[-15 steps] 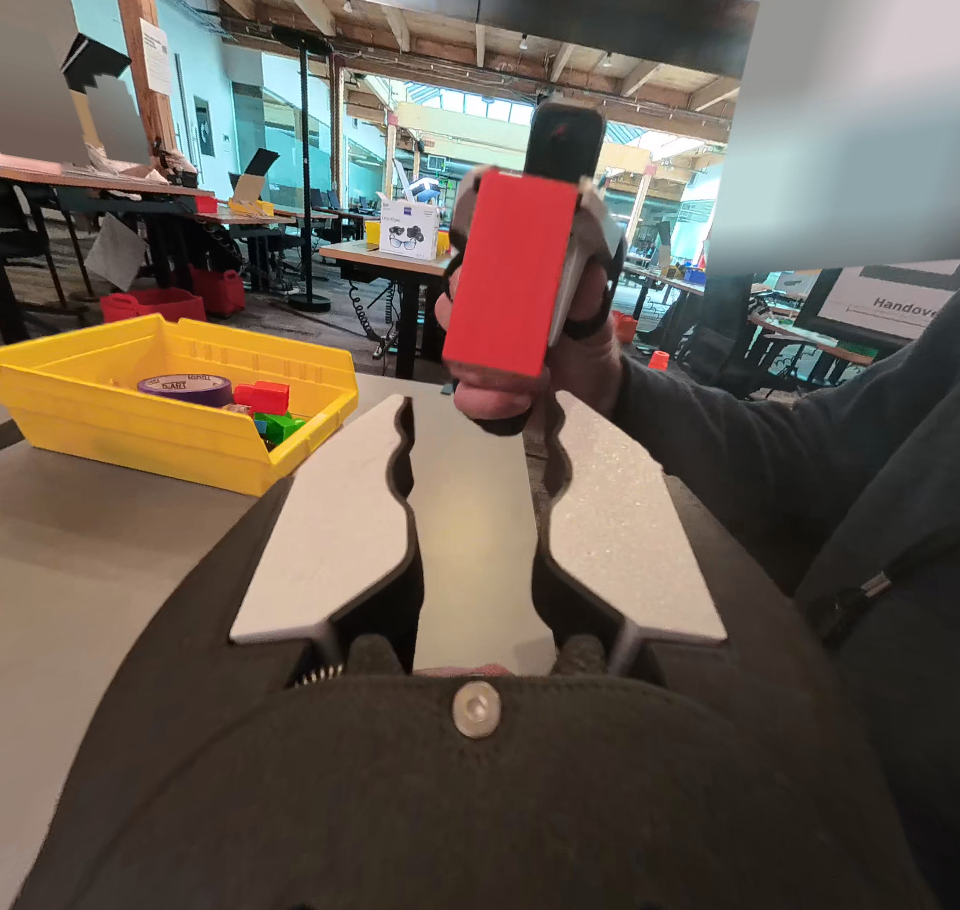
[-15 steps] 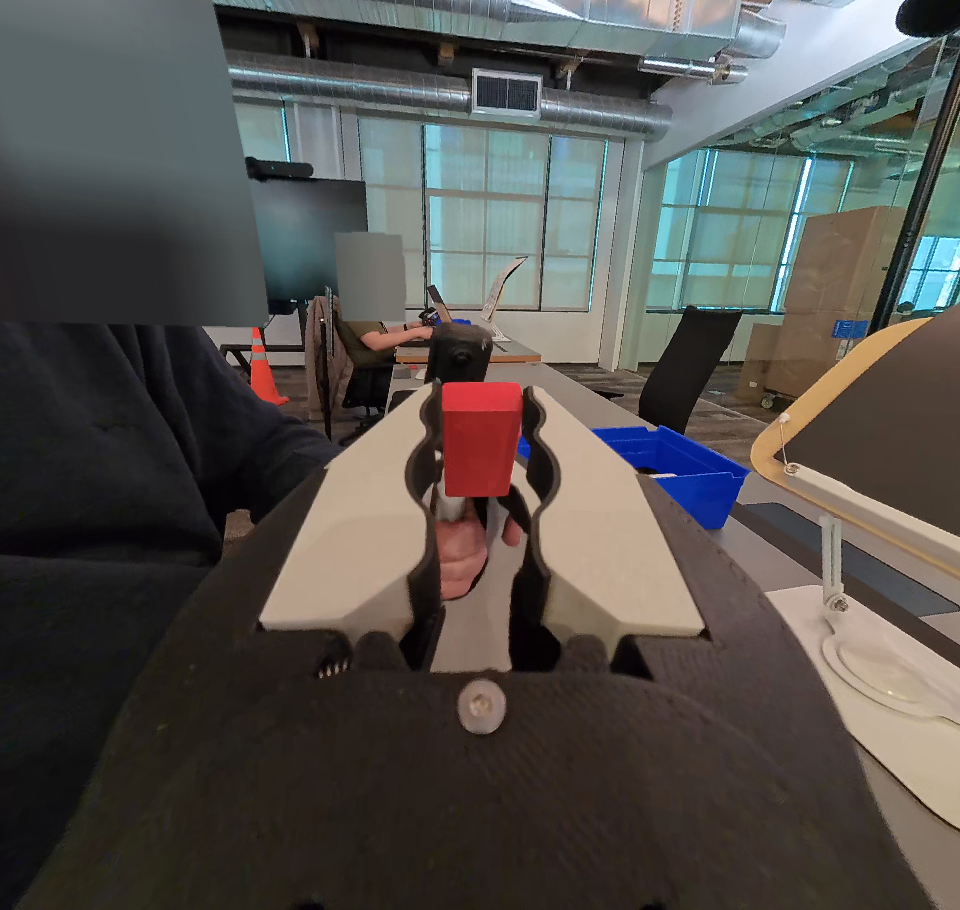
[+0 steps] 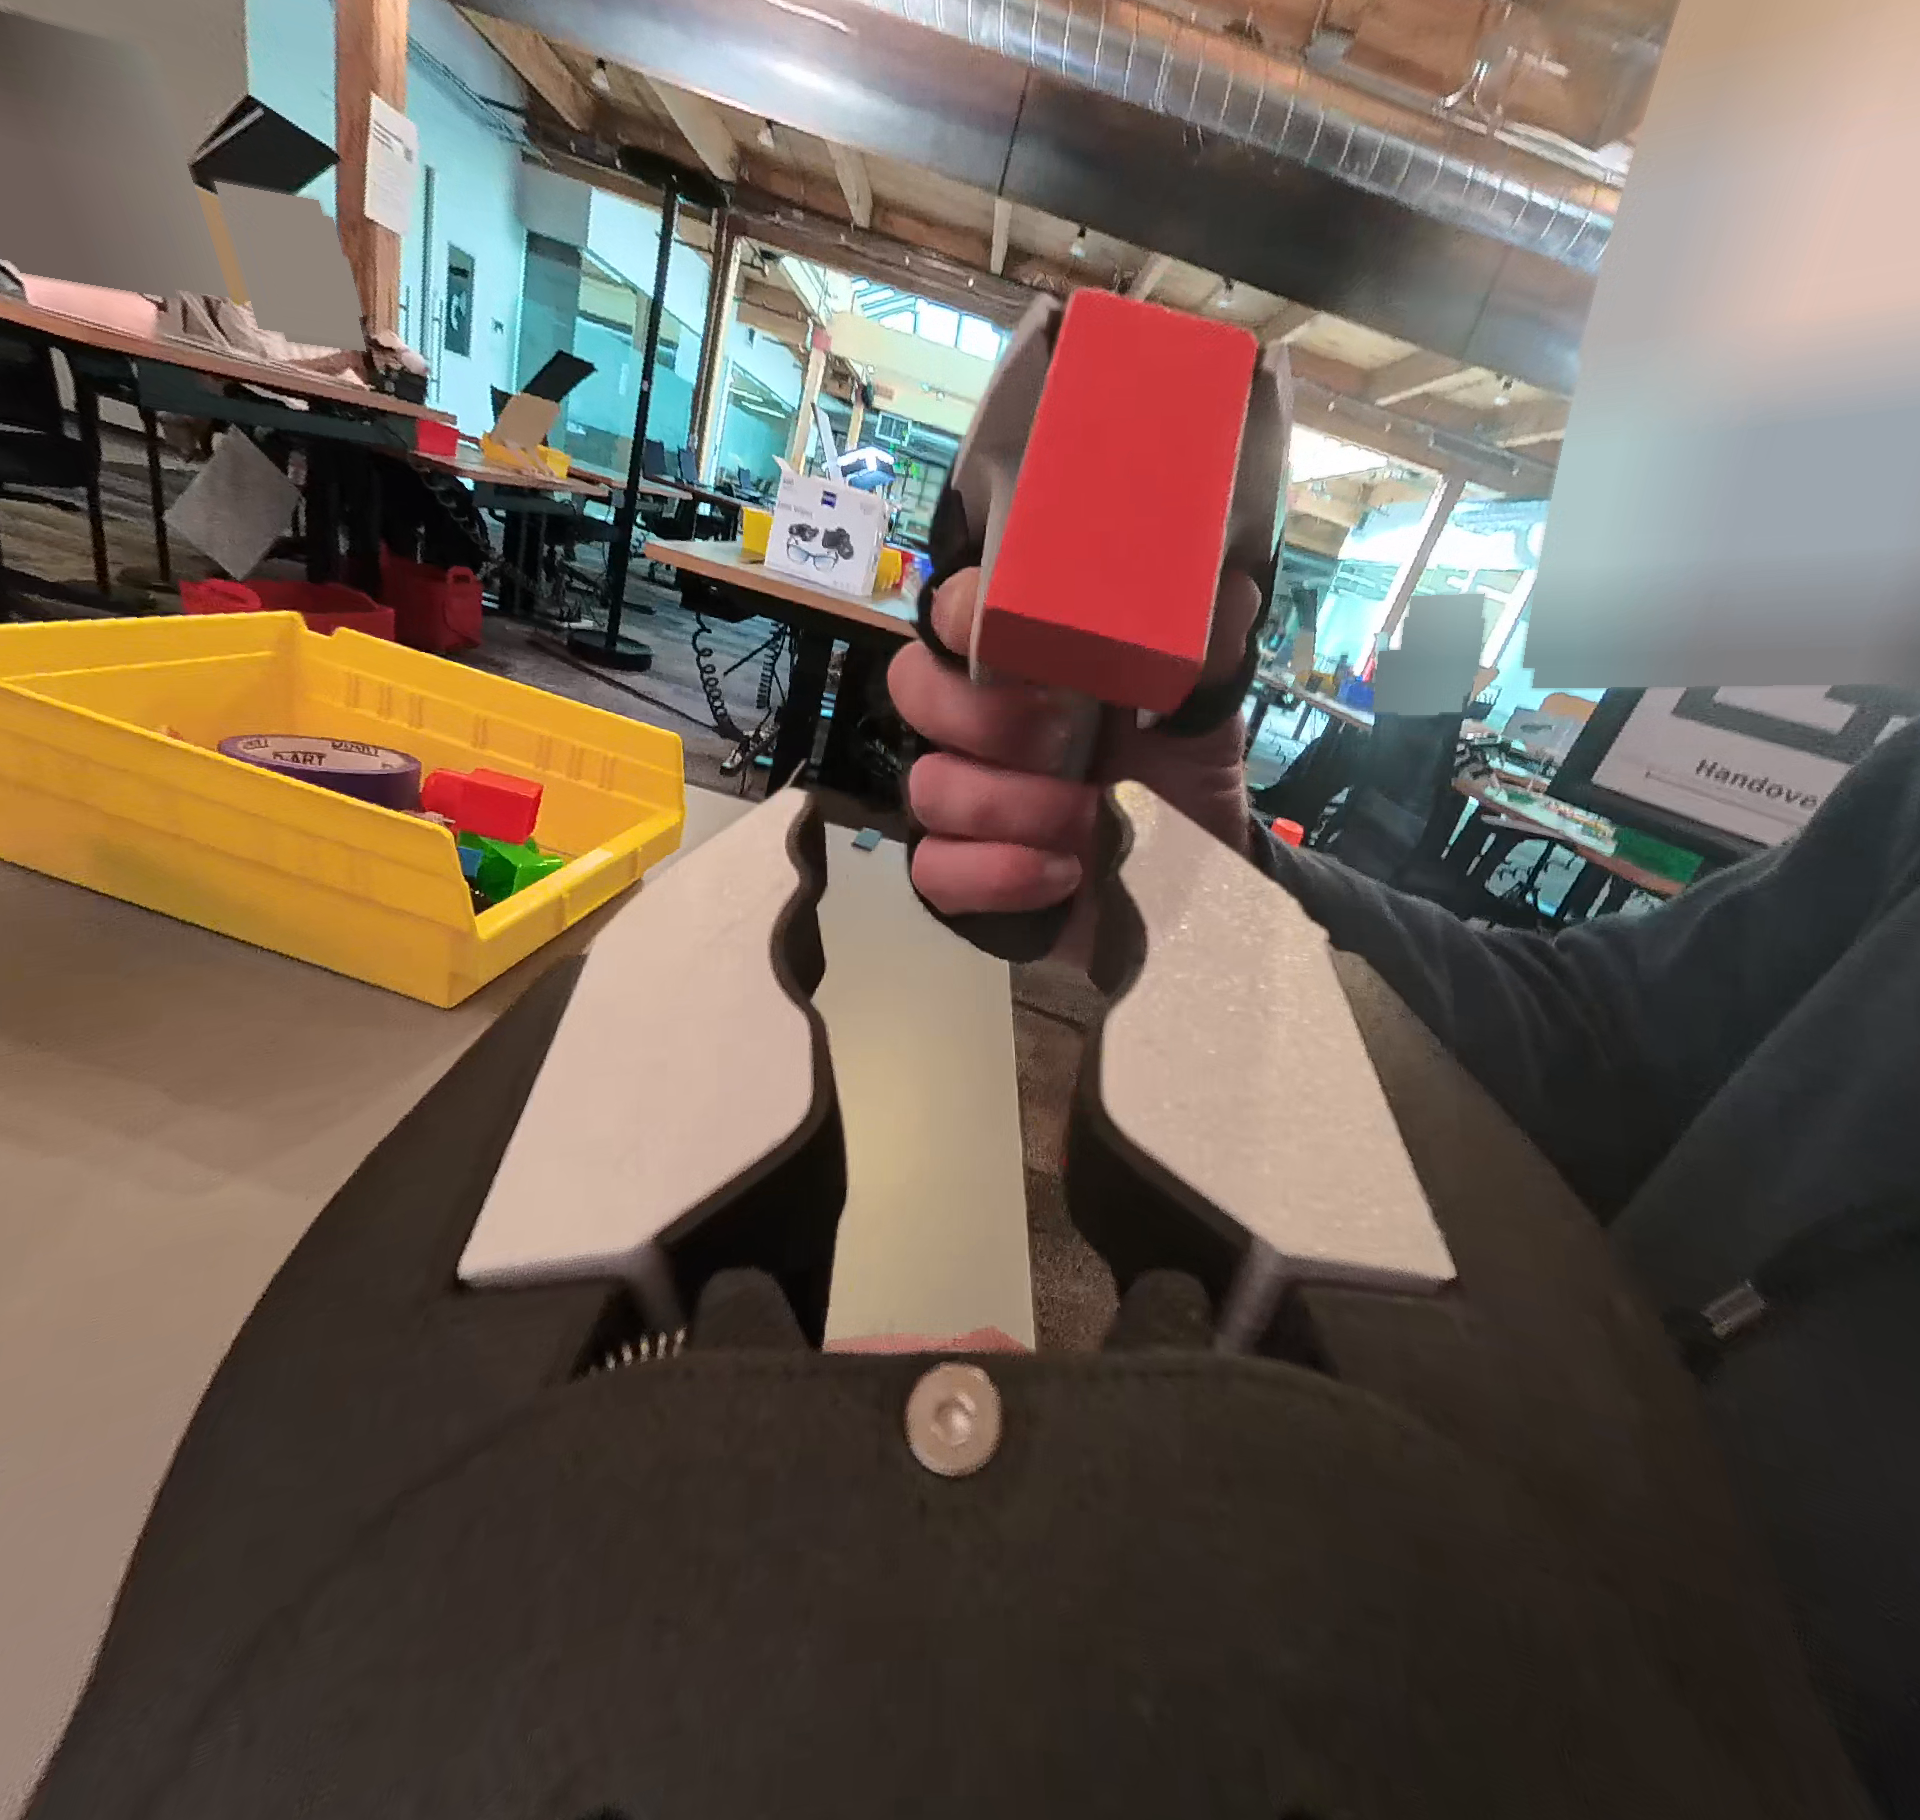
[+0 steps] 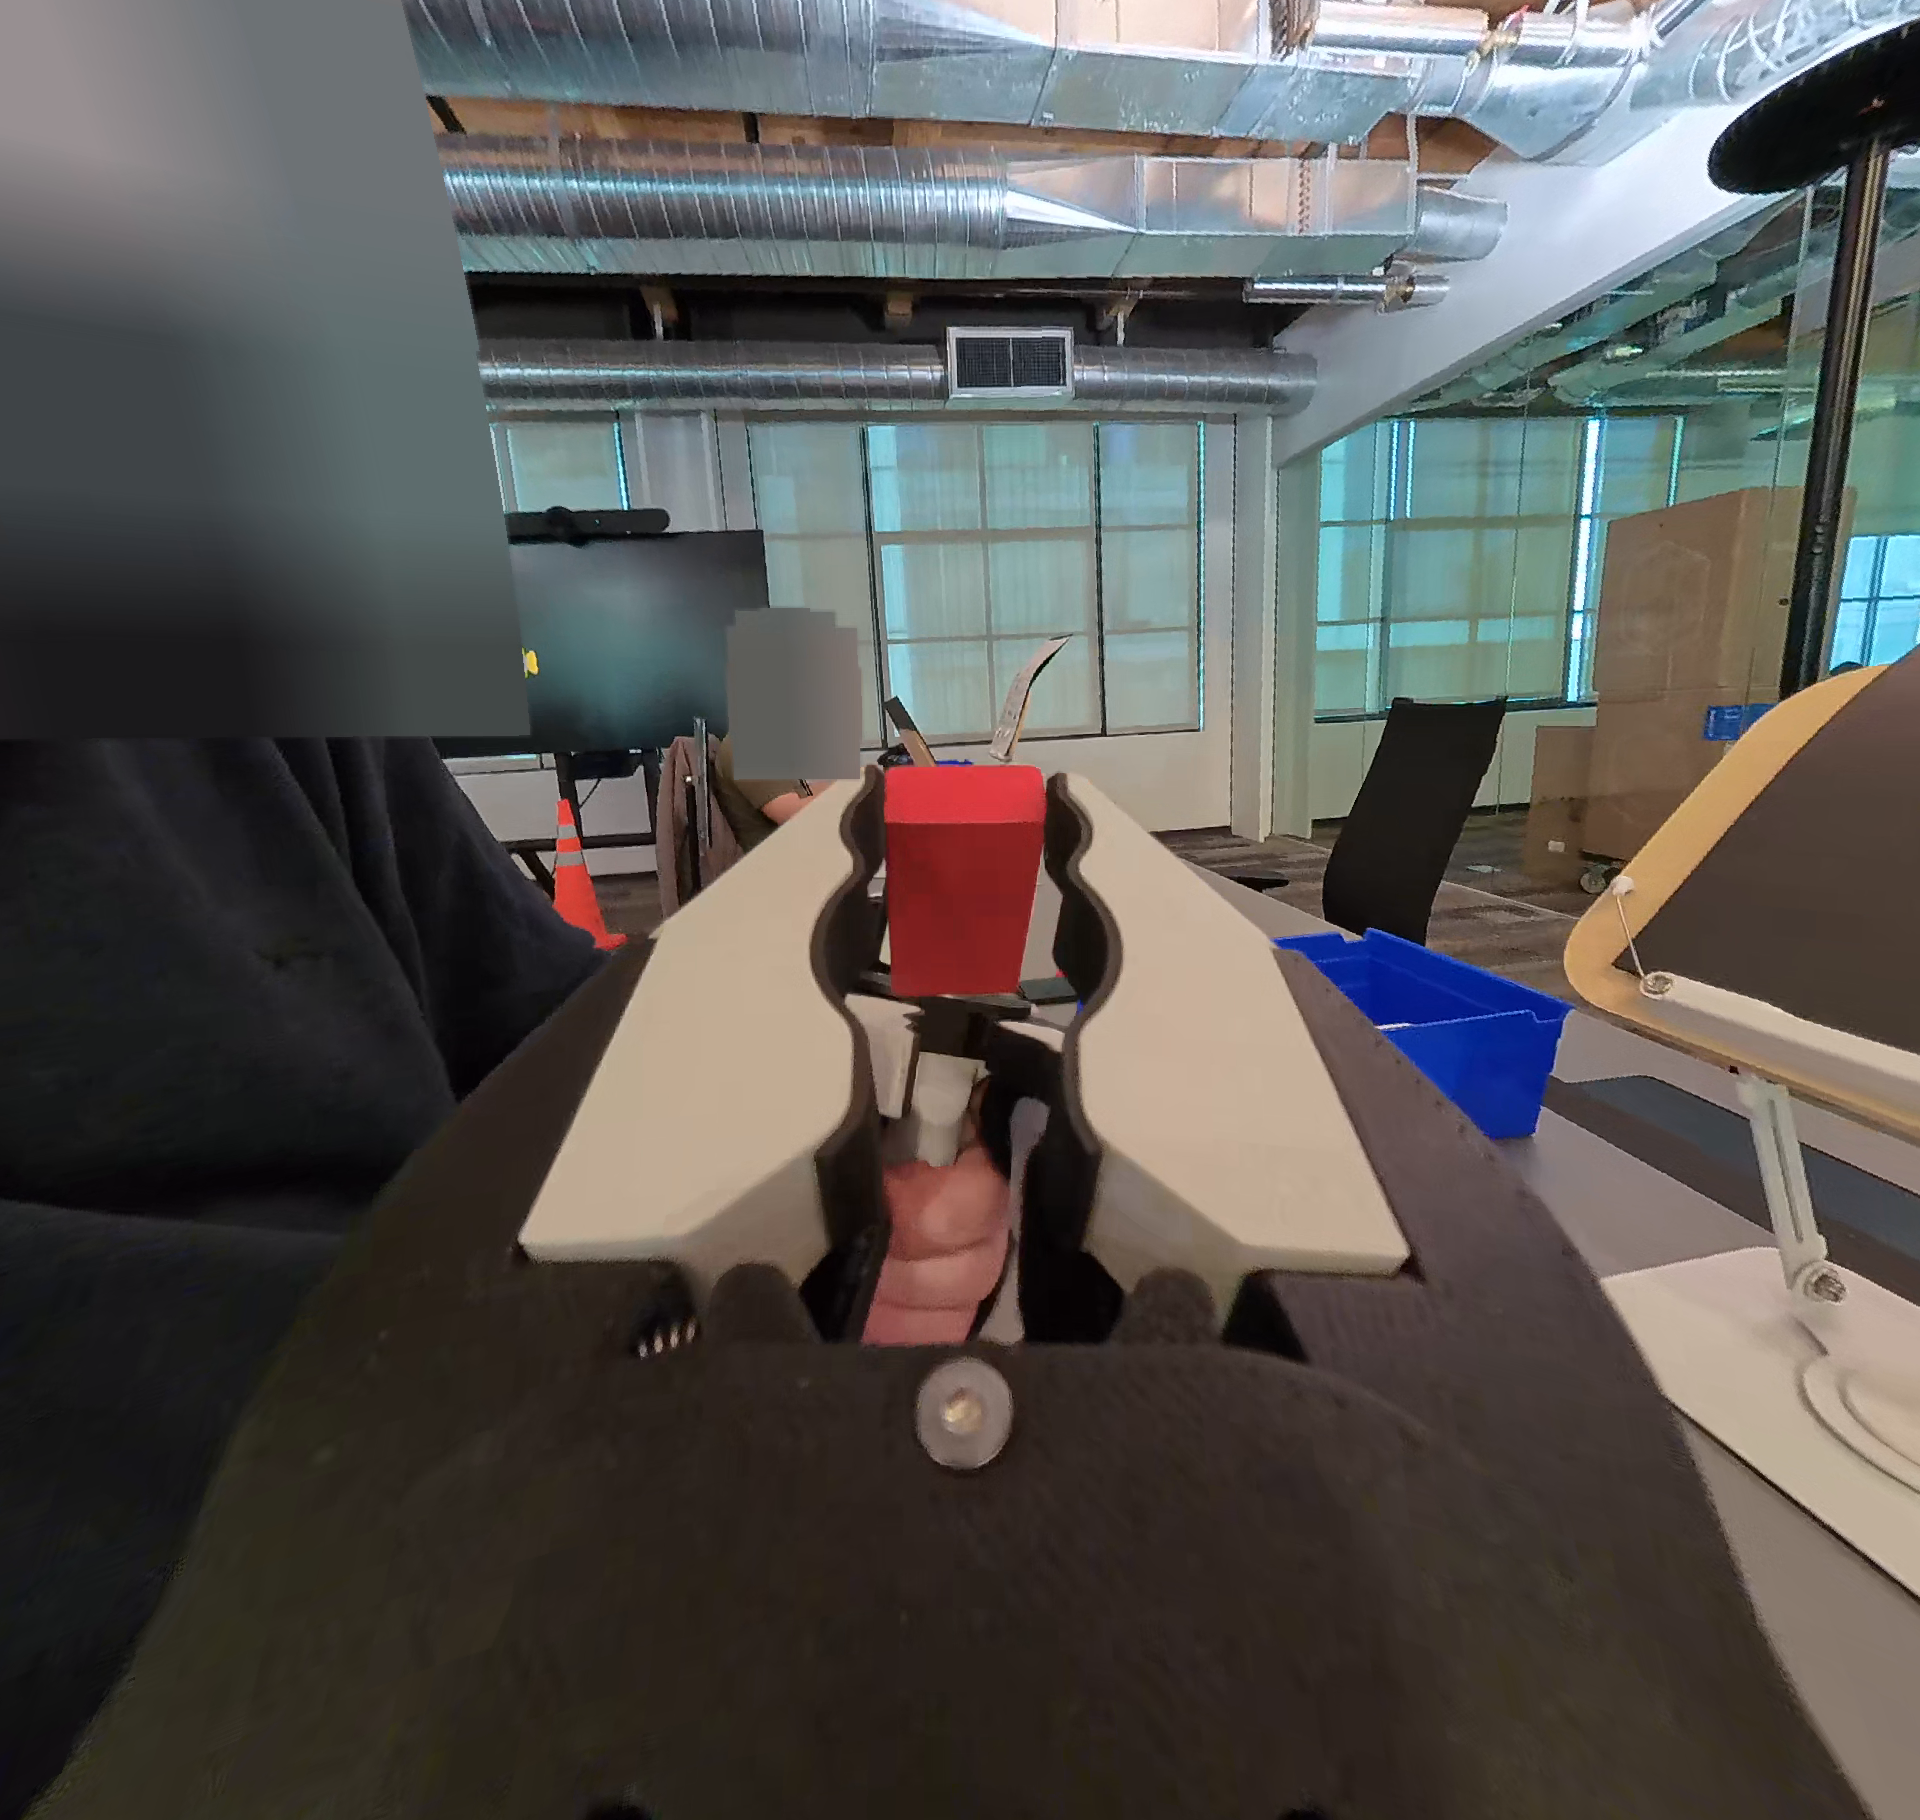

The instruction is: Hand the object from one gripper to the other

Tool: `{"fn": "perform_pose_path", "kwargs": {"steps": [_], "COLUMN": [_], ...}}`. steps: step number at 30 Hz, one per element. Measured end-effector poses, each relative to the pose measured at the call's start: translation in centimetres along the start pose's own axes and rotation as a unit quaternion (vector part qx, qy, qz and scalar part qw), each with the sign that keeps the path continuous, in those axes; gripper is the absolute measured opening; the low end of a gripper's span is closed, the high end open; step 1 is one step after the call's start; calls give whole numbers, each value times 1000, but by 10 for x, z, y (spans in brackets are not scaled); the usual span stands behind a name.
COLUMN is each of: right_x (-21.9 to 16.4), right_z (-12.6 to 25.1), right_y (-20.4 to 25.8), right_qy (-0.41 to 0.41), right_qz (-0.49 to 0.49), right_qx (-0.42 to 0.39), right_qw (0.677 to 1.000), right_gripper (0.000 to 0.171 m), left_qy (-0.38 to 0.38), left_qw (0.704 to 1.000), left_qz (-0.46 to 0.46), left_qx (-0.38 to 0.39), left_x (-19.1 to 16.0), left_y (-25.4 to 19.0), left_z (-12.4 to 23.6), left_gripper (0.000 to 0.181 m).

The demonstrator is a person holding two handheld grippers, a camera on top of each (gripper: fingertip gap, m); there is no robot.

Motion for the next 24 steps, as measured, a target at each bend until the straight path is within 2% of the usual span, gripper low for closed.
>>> {"fn": "perform_pose_path", "kwargs": {"steps": [12,19,24], "right_x": [9,28,23], "right_z": [10,21,19], "right_y": [-5,-15,-22], "right_qy": [-66,-201,-233], "right_qz": [-40,-102,-119], "right_qx": [-7,-6,-6], "right_qw": [997,974,965], "right_gripper": [28,28,28], "left_qy": [-52,-79,-98], "left_qw": [998,994,991], "left_qz": [-18,-45,-52], "left_qx": [12,59,74], "left_x": [19,30,42], "left_y": [-14,-9,-5], "left_z": [-2,-7,-16], "left_gripper": [59,67,65]}}
Point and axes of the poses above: each gripper's, where its closed fingertips meet, z back along the fingers, x out of its top, y = z × x across the jaws, the point moved 2 cm from there along z, back along the fingers, and after that the axes turned 1 degree about -y, right-handed, at the moved point
